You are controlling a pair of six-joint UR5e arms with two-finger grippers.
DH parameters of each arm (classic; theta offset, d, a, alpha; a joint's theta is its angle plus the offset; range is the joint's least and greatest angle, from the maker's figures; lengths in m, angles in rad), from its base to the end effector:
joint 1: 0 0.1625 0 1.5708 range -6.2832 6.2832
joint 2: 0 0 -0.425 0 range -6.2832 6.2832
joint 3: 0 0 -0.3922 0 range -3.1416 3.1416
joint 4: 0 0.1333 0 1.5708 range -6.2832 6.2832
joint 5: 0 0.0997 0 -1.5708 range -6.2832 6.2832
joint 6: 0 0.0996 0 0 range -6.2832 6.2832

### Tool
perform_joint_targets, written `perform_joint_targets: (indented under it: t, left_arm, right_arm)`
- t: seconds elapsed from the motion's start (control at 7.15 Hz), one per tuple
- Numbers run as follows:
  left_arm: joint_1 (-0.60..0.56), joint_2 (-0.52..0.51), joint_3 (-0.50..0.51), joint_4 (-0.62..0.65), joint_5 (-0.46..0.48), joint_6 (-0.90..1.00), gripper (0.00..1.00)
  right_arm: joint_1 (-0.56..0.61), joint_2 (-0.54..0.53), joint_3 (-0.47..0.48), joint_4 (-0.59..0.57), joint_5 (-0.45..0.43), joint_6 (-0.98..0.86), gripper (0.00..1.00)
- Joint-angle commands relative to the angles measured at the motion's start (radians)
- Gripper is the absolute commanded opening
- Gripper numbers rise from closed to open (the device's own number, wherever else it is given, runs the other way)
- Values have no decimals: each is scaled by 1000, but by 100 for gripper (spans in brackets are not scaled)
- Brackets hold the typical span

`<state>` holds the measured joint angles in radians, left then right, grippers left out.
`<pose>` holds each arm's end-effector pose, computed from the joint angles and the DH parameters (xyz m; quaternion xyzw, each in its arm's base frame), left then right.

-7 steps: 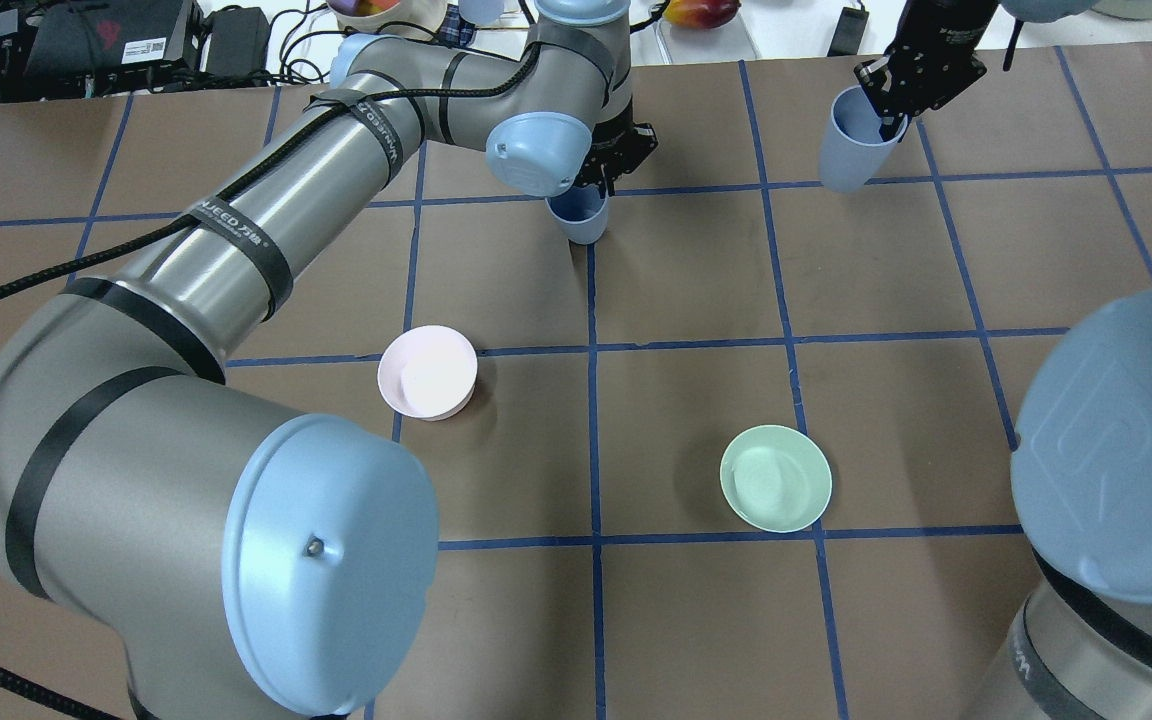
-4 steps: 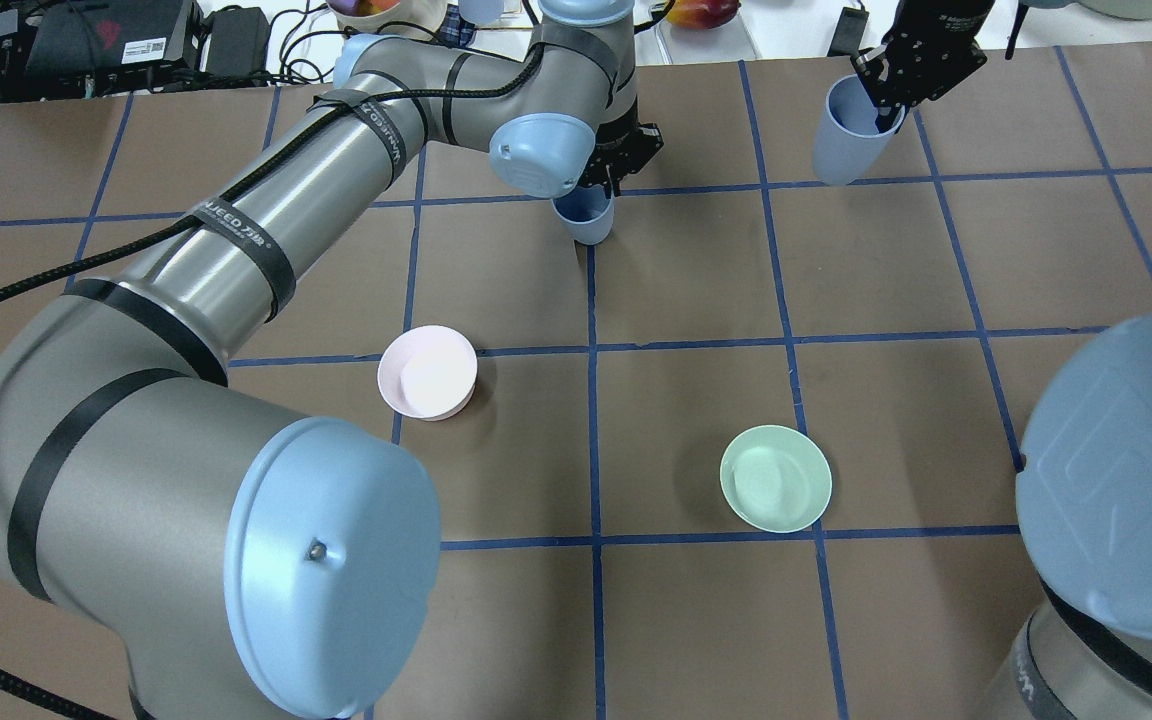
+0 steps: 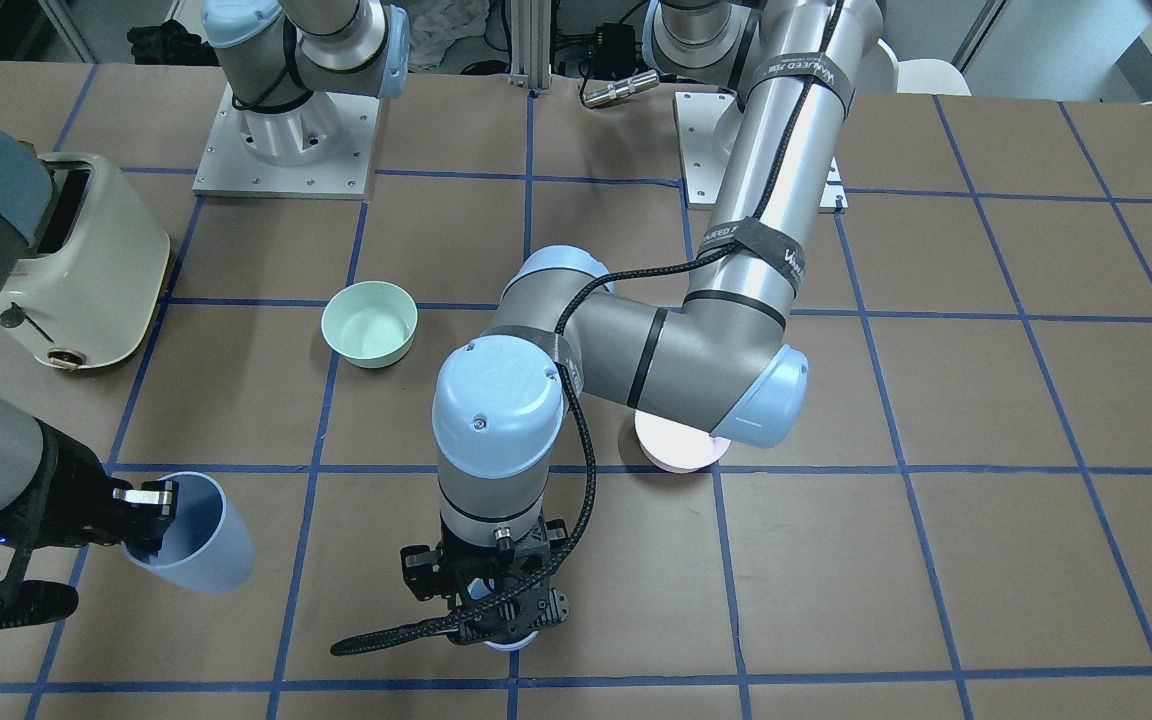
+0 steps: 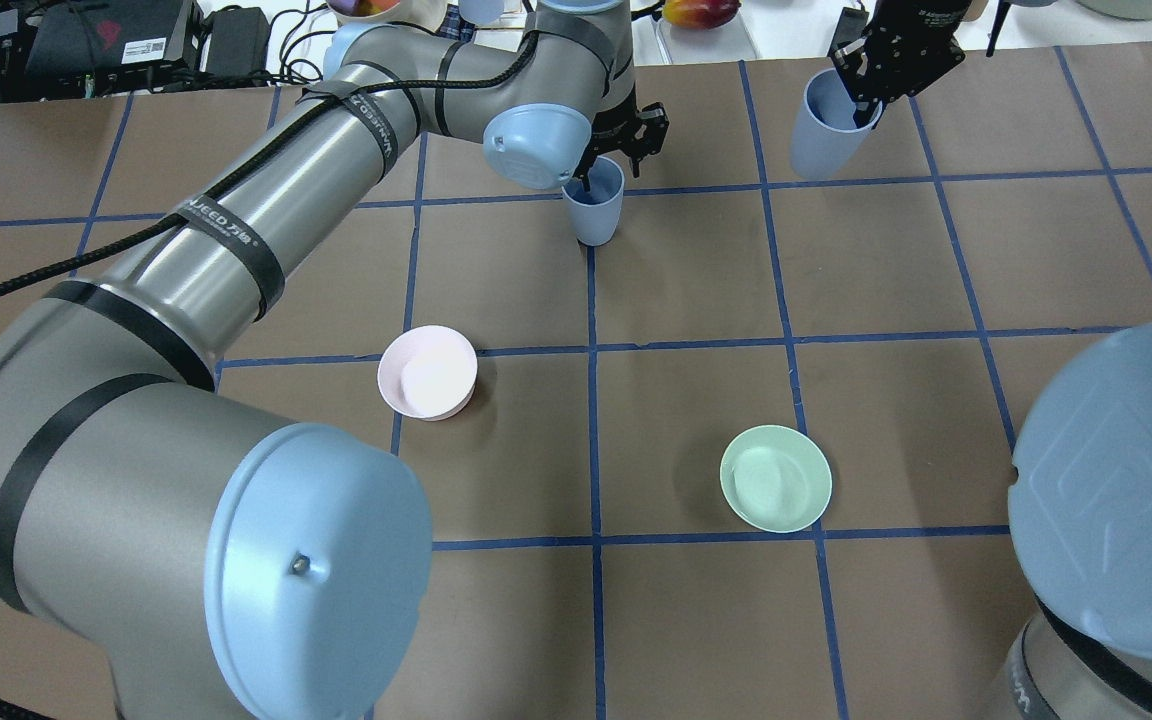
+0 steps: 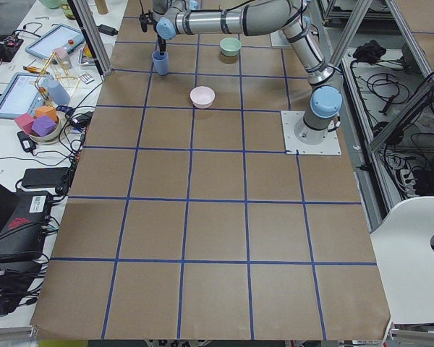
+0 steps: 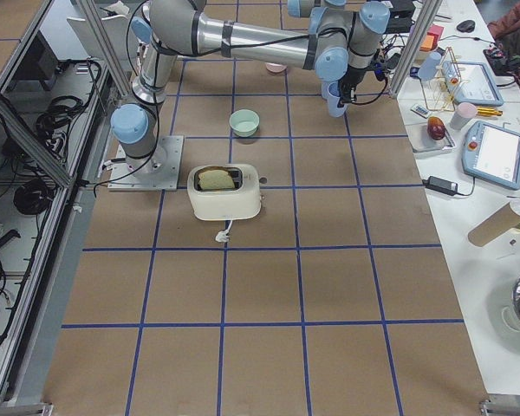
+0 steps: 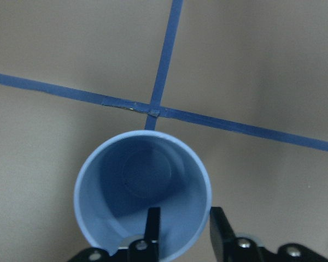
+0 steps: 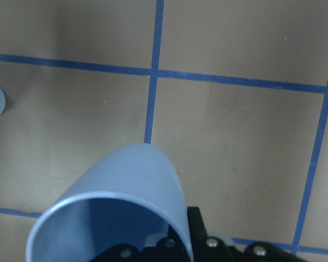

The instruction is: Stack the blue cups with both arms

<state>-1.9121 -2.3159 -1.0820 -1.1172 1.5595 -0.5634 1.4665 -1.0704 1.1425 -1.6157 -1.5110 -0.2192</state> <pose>-0.3894 -0.6946 0.2973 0.1097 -0.9891 0.0861 0.0481 0.0664 -0.7028 0.4050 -0.0570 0.9978 0.0086 0.0317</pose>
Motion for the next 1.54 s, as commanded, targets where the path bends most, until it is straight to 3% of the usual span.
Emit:
perform_joint_targets:
  t: [0.0, 0.14, 0.56, 0.84, 1.26, 1.4]
  left_arm:
    - [22, 82, 2, -36, -53, 17, 100]
    - [48, 146, -4, -118, -82, 32, 100]
    - [160, 385, -13, -546, -82, 222, 100]
    - [230, 511, -97, -701, -31, 415, 97]
    - [275, 729, -382, -699, -3, 410, 96]
    - [286, 765, -445, -600, -1, 433, 98]
  right_arm:
    - [32, -49, -9, 26, 2, 10, 0]
    - [76, -49, -10, 22, 3, 115, 0]
    - [167, -31, -14, -7, 6, 296, 0]
    - [240, 22, -67, -42, -6, 413, 0]
    - [333, 137, -161, -43, 0, 539, 0]
    - [343, 162, -174, -40, 6, 584, 0]
